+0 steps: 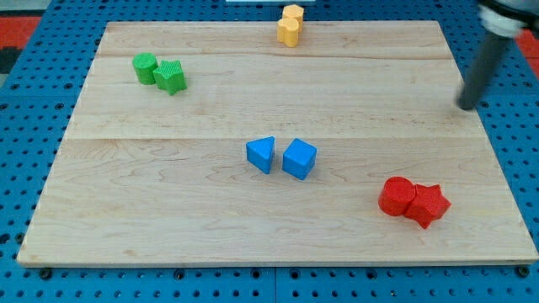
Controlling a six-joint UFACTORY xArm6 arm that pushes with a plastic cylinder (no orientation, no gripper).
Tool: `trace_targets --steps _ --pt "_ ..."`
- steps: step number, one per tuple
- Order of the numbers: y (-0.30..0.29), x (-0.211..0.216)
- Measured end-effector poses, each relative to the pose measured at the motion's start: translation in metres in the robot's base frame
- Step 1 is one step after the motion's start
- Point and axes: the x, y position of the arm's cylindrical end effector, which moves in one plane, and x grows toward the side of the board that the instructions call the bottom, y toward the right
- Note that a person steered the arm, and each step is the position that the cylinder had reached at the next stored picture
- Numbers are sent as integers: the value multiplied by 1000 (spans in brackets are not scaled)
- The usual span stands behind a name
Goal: Place the red blocks to the top right of the blue cube
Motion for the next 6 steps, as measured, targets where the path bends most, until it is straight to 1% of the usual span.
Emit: trace_targets --steps 1,2,3,4,5,6 --pt "16 97" --pt "16 173" --pt "-75 178" --pt "-130 135" --pt "-147 82" --pt "-152 67"
